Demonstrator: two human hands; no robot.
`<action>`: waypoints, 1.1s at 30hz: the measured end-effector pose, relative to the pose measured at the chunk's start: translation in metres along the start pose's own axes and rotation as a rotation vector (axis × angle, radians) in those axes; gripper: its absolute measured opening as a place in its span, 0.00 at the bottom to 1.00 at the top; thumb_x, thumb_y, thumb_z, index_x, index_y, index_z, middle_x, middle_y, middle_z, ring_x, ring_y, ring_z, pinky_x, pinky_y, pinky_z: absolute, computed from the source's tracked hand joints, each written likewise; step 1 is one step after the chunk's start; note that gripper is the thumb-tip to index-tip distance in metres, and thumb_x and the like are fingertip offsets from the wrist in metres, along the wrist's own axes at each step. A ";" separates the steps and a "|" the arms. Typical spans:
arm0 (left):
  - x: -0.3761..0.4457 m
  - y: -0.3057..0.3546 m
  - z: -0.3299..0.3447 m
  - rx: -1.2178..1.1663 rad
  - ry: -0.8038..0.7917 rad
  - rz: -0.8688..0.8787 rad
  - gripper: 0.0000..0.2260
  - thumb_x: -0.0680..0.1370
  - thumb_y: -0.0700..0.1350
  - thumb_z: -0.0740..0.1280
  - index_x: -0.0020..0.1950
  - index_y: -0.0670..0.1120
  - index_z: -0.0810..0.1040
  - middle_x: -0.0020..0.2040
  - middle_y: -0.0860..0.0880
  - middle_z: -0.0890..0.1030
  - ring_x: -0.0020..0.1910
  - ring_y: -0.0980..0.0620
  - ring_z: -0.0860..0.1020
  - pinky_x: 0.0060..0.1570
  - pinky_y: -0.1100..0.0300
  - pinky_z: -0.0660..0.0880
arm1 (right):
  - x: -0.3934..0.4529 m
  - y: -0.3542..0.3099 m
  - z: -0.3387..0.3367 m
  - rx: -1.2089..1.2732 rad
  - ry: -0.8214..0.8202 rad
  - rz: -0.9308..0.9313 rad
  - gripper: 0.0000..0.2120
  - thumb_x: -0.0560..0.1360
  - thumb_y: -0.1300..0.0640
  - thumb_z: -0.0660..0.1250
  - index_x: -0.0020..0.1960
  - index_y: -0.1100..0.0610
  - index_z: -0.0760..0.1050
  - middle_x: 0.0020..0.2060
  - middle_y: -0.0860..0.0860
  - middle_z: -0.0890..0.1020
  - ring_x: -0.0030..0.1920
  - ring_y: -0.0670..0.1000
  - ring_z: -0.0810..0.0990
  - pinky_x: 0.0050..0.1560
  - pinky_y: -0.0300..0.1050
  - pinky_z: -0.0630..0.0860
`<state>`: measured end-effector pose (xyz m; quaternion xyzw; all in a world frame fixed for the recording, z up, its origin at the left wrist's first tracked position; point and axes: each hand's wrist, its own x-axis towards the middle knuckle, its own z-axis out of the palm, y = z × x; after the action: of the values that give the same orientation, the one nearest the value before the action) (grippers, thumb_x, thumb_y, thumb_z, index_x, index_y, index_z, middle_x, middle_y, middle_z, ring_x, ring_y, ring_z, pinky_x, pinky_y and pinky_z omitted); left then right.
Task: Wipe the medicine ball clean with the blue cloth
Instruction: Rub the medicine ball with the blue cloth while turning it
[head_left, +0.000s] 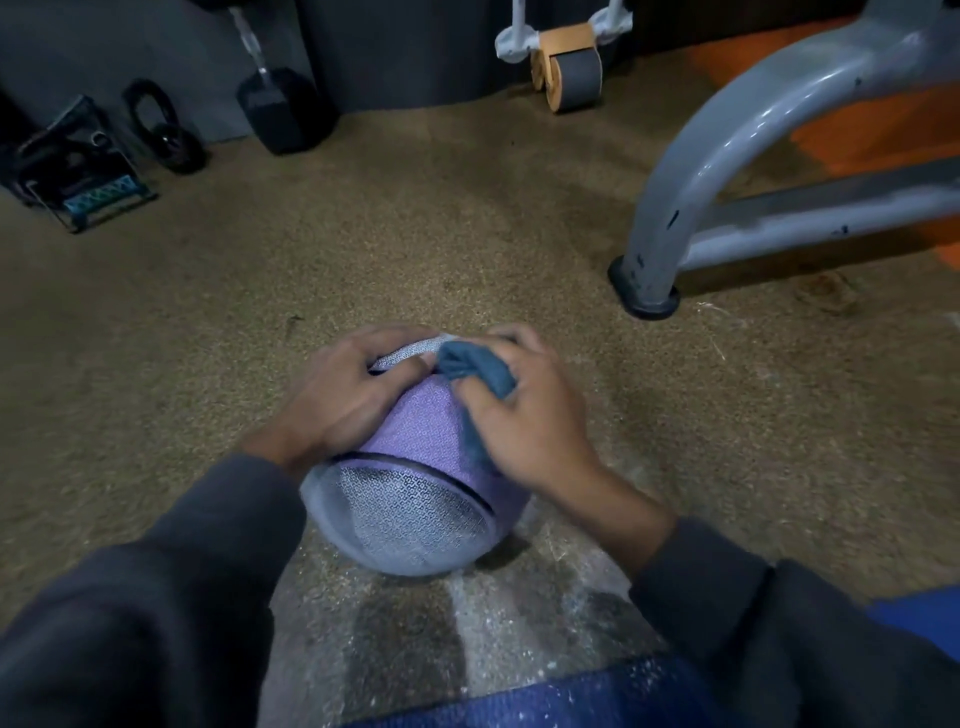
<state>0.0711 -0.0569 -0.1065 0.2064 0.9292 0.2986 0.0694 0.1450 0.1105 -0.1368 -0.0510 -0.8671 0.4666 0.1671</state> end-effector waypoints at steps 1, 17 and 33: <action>0.001 0.001 -0.002 0.027 -0.018 0.036 0.24 0.71 0.69 0.57 0.62 0.64 0.78 0.65 0.64 0.76 0.67 0.61 0.71 0.69 0.58 0.64 | 0.007 0.005 -0.003 0.098 0.010 0.079 0.07 0.72 0.52 0.67 0.48 0.46 0.82 0.45 0.42 0.78 0.45 0.42 0.78 0.44 0.41 0.71; -0.021 0.040 0.038 0.181 0.389 -0.457 0.33 0.77 0.64 0.48 0.73 0.45 0.68 0.72 0.38 0.70 0.70 0.37 0.68 0.68 0.41 0.65 | -0.059 0.042 0.008 0.296 0.142 0.348 0.18 0.73 0.41 0.62 0.61 0.42 0.74 0.58 0.44 0.75 0.58 0.37 0.74 0.63 0.42 0.71; -0.012 0.042 0.037 0.289 0.401 -0.379 0.30 0.77 0.59 0.46 0.71 0.47 0.71 0.71 0.44 0.73 0.69 0.41 0.70 0.66 0.47 0.66 | -0.012 0.025 0.008 0.030 0.183 0.013 0.20 0.76 0.38 0.58 0.61 0.45 0.78 0.59 0.46 0.76 0.59 0.50 0.75 0.60 0.46 0.71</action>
<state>0.1058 -0.0118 -0.1123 -0.0257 0.9791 0.1799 -0.0909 0.1523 0.1153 -0.1642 -0.0964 -0.8407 0.4740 0.2435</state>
